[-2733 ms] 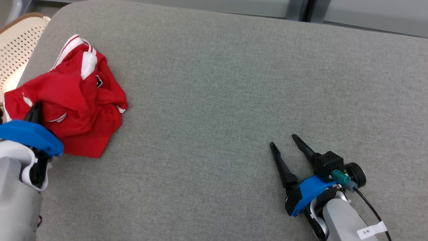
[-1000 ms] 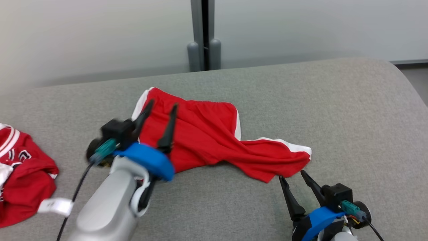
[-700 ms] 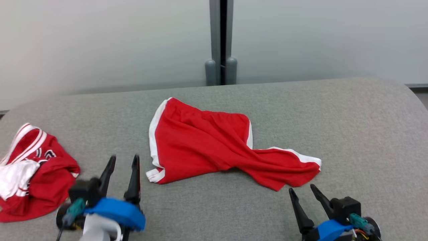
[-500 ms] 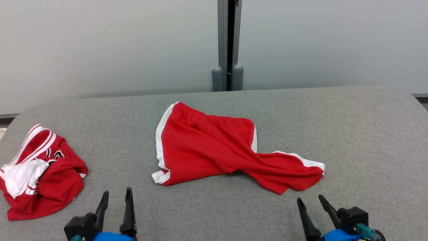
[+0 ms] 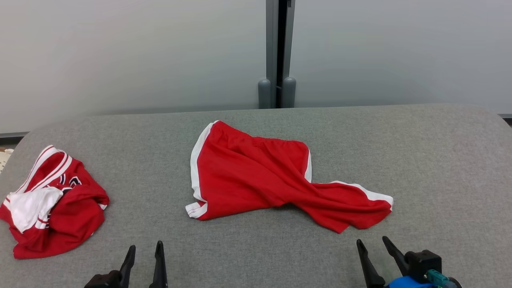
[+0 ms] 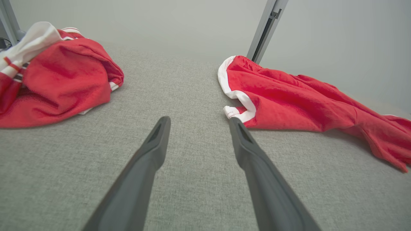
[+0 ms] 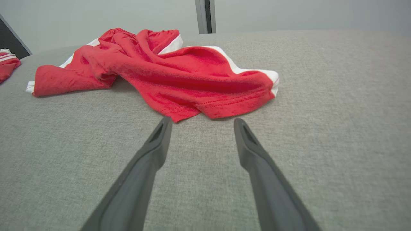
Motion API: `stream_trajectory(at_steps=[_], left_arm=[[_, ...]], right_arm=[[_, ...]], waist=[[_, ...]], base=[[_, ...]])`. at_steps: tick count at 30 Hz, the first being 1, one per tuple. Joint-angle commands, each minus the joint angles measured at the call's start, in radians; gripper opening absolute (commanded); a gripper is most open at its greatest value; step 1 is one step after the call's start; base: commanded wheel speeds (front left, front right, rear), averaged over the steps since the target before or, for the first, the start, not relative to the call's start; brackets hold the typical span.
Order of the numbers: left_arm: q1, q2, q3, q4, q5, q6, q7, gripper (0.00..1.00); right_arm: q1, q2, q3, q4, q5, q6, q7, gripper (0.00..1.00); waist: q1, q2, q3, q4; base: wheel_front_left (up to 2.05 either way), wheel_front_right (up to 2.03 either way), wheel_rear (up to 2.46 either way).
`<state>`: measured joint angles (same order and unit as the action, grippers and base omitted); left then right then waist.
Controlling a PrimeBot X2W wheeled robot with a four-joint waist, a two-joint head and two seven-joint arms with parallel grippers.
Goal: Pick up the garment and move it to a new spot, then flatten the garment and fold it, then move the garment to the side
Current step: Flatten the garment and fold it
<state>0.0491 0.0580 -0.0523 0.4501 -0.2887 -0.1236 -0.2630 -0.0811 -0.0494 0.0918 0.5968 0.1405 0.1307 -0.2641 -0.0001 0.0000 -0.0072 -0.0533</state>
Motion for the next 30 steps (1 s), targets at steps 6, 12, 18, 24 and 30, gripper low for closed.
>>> stream_trajectory(at_steps=[6,12,18,24,30], left_arm=[[-0.035,-0.006,-0.012,0.01,0.013,-0.01,-0.003,1.0],[-0.078,-0.006,-0.06,0.0,0.001,-0.007,-0.003,1.0],[-0.124,0.002,-0.095,-0.001,-0.011,-0.007,-0.003,1.0],[-0.142,0.013,-0.113,0.004,-0.024,-0.007,-0.003,1.0],[-0.16,0.015,-0.117,0.011,-0.029,-0.008,-0.003,1.0]], right_arm=[[-0.055,-0.003,-0.028,0.017,0.004,0.0,0.0,1.0],[-0.203,-0.006,-0.136,0.056,-0.049,0.0,0.0,1.0],[-0.327,-0.012,-0.244,0.163,-0.118,0.0,0.002,1.0],[-0.36,-0.008,-0.334,0.32,-0.183,0.0,0.023,1.0],[-0.352,-0.002,-0.373,0.43,-0.175,-0.001,0.02,0.0]], waist=[[0.0001,0.0,0.019,0.008],[0.0001,0.0,0.1,0.022],[0.0001,0.0,0.169,0.044],[0.0001,0.0,0.193,0.055],[0.0001,0.0,0.193,0.056]], base=[[0.0,0.0,0.0],[0.0,0.0,0.0],[0.0,0.0,0.0],[0.0,0.0,0.0],[0.0,0.0,0.0]])
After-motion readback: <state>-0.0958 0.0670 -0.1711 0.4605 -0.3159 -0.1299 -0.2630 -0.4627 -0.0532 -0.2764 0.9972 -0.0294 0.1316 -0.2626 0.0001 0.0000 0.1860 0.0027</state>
